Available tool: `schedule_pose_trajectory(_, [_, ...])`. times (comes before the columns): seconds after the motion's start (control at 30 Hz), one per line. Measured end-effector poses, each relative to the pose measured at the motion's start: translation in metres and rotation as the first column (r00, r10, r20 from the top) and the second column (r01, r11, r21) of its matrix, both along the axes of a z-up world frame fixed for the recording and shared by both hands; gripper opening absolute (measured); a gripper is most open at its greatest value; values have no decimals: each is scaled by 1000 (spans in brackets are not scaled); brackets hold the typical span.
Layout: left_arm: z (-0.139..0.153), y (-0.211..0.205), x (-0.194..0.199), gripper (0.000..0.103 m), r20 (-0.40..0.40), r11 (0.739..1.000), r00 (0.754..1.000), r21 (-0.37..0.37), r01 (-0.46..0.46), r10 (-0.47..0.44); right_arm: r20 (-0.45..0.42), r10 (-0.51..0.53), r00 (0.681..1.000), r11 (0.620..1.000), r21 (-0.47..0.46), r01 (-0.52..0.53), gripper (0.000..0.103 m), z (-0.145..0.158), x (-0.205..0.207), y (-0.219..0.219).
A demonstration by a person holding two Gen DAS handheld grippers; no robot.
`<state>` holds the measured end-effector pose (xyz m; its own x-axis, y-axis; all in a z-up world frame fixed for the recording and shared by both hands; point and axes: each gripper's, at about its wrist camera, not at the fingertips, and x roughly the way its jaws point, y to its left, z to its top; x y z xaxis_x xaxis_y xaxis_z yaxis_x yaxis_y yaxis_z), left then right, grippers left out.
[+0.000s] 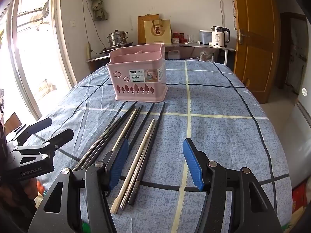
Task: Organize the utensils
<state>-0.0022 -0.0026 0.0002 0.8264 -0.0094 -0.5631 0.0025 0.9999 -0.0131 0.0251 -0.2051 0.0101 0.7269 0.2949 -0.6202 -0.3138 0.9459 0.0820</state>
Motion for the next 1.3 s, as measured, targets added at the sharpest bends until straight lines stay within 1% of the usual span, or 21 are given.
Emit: schedule_pose_trajectory(1.3, [6,-2,-3,93,11,1000,1000,-9,1,-1,15,6,1000,1000,6,-7,59,6,-3,1])
